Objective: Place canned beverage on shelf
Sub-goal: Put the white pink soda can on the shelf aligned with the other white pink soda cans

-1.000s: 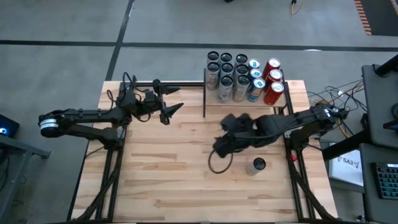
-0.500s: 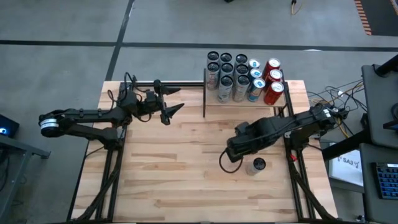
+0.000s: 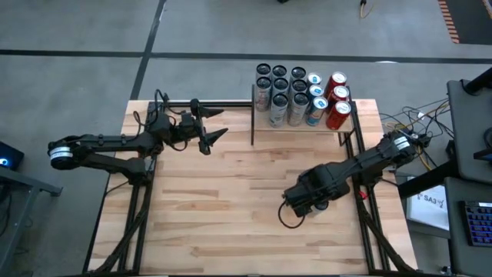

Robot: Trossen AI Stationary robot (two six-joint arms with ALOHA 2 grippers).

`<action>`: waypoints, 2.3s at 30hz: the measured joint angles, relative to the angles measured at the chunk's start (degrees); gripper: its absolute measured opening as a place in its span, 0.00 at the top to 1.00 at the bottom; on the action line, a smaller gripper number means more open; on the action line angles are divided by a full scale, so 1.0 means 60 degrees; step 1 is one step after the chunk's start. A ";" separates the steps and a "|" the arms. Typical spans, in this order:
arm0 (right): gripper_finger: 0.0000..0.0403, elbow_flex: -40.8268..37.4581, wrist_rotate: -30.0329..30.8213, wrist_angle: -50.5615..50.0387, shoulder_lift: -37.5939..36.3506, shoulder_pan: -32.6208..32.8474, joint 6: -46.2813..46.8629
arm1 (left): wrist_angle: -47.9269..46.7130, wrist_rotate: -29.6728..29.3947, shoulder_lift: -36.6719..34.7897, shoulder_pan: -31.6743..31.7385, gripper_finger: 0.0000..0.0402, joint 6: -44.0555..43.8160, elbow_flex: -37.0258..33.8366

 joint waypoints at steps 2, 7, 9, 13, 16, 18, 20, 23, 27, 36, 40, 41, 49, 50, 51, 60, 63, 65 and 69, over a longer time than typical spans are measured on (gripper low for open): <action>0.19 -0.0152 0.0014 0.0001 -0.0004 0.0029 -0.0002 | 0.0004 -0.0004 0.0000 0.0000 0.24 0.0002 0.0001; 0.19 -0.0544 0.0038 0.0011 -0.0004 0.0049 -0.0094 | 0.0007 -0.0007 0.0003 0.0000 0.24 0.0004 0.0001; 0.19 -0.0714 0.0035 0.0025 -0.0004 0.0050 -0.0127 | 0.0007 -0.0006 0.0004 0.0000 0.24 0.0002 -0.0001; 0.19 -0.1149 0.0048 0.0127 -0.0007 0.0091 -0.0189 | 0.0011 -0.0007 0.0004 0.0000 0.24 0.0004 0.0001; 0.19 -0.1493 0.0183 0.0431 -0.0007 0.0130 -0.0299 | 0.0011 -0.0007 0.0004 0.0000 0.24 0.0004 0.0001; 0.19 -0.1754 0.0292 0.0853 -0.0007 0.0134 -0.0324 | 0.0011 -0.0007 0.0004 0.0000 0.24 0.0004 0.0001; 0.19 -0.2021 0.0304 0.1195 -0.0007 0.0132 -0.0328 | 0.0011 -0.0004 0.0004 0.0000 0.24 0.0004 0.0001; 0.20 -0.2374 0.0315 0.1582 -0.0007 0.0132 -0.0288 | 0.0012 -0.0007 0.0004 0.0000 0.24 -0.0022 0.0001; 0.30 -0.2616 0.0359 0.1723 -0.0029 0.0132 -0.0159 | 0.0011 -0.0007 0.0004 0.0000 0.24 -0.0042 0.0001; 0.39 -0.2536 0.0567 0.1673 -0.0035 0.0132 -0.0133 | 0.0008 -0.0004 0.0004 0.0001 0.24 -0.0066 0.0001; 0.39 -0.2110 0.1240 0.1723 -0.0022 0.0124 -0.0080 | 0.0007 -0.0004 0.0004 0.0001 0.24 -0.0082 0.0001; 0.39 -0.1985 0.1443 0.1691 -0.0022 0.0124 -0.0084 | 0.0007 -0.0004 0.0004 0.0000 0.24 -0.0127 0.0001; 0.39 -0.1057 0.3646 0.1690 -0.0022 0.0052 -0.0592 | 0.0000 0.0366 0.0007 -0.0043 0.24 -0.0589 0.0001; 0.39 -0.0981 0.3986 0.1701 -0.0022 0.0008 -0.0738 | 0.0000 0.0448 0.0007 -0.0111 0.24 -0.0613 0.0001; 0.39 -0.0919 0.4265 0.1710 -0.0022 -0.0051 -0.0920 | 0.0000 0.0472 0.0007 -0.0230 0.24 -0.0637 0.0001; 0.39 -0.0738 0.5708 0.2234 -0.0022 -0.1090 -0.3900 | 0.0310 -0.1593 0.1018 -0.2122 0.29 0.0465 0.0306; 0.39 -0.0738 0.6036 0.2884 -0.0022 -0.1468 -0.5015 | 0.0262 -0.2478 0.1800 -0.2699 0.29 0.0871 0.0660; 0.39 -0.0738 0.6183 0.3307 -0.0022 -0.1640 -0.5622 | 0.0122 -0.3525 0.2306 -0.3022 0.29 0.1222 0.0894; 0.39 -0.0738 0.6517 0.3979 -0.0022 -0.1864 -0.6395 | 0.0036 -0.5869 0.3172 -0.3628 0.29 0.1967 0.1102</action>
